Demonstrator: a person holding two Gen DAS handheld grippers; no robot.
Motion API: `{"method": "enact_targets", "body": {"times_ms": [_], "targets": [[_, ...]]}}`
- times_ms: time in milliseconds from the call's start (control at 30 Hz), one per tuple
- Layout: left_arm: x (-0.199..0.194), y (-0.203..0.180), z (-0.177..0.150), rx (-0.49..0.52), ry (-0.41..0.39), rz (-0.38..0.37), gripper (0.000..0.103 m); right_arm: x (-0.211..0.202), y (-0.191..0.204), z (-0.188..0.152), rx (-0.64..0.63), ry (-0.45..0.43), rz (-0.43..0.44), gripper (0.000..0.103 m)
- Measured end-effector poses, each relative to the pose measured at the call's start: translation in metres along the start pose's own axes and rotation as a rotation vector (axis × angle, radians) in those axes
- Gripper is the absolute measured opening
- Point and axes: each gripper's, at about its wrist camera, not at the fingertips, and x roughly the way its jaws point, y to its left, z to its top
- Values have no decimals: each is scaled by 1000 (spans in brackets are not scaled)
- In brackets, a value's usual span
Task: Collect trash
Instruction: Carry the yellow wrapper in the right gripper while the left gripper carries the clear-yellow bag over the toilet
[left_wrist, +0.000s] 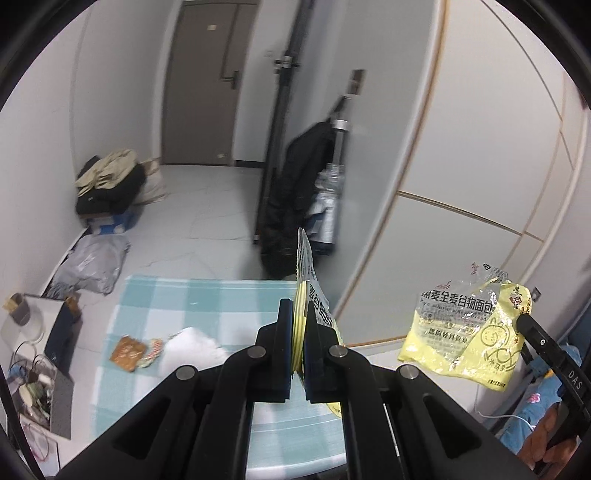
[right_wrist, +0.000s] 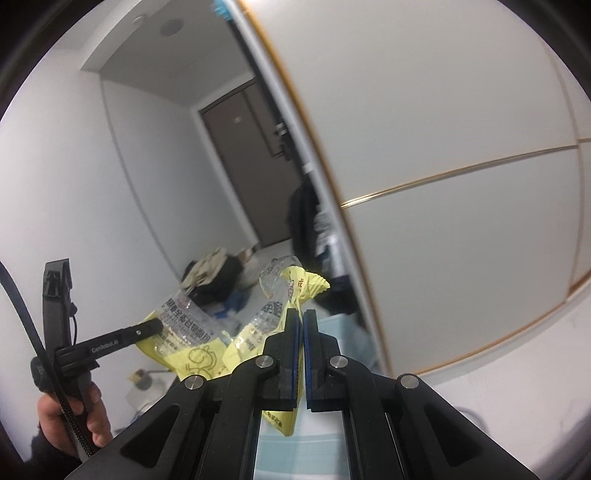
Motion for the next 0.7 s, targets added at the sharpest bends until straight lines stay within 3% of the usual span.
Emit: {"method": "enact_targets", "body": {"times_ms": [400, 700], "targets": [[58, -102, -5, 137, 111, -160, 1, -37, -101, -2, 103, 3, -190, 2], [130, -156, -36, 240, 291, -221, 1, -9, -192, -51, 263, 161, -323, 2]]}}
